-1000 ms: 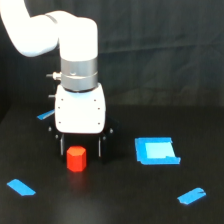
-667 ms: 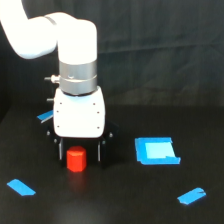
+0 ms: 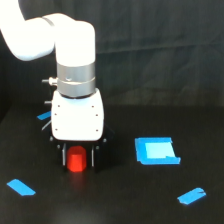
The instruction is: Pick up the red object from the table
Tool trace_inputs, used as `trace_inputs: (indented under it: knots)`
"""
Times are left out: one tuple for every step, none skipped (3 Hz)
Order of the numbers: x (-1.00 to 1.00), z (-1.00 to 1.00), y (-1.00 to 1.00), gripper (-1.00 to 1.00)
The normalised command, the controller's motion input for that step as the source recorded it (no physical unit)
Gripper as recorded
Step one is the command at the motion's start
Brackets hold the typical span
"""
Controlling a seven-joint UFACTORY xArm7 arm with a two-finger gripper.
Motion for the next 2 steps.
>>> trace_inputs:
  knots:
    - [-0.02, -0.06, -0.01, -0.97]
    - [0.05, 0.08, 0.0, -0.92]
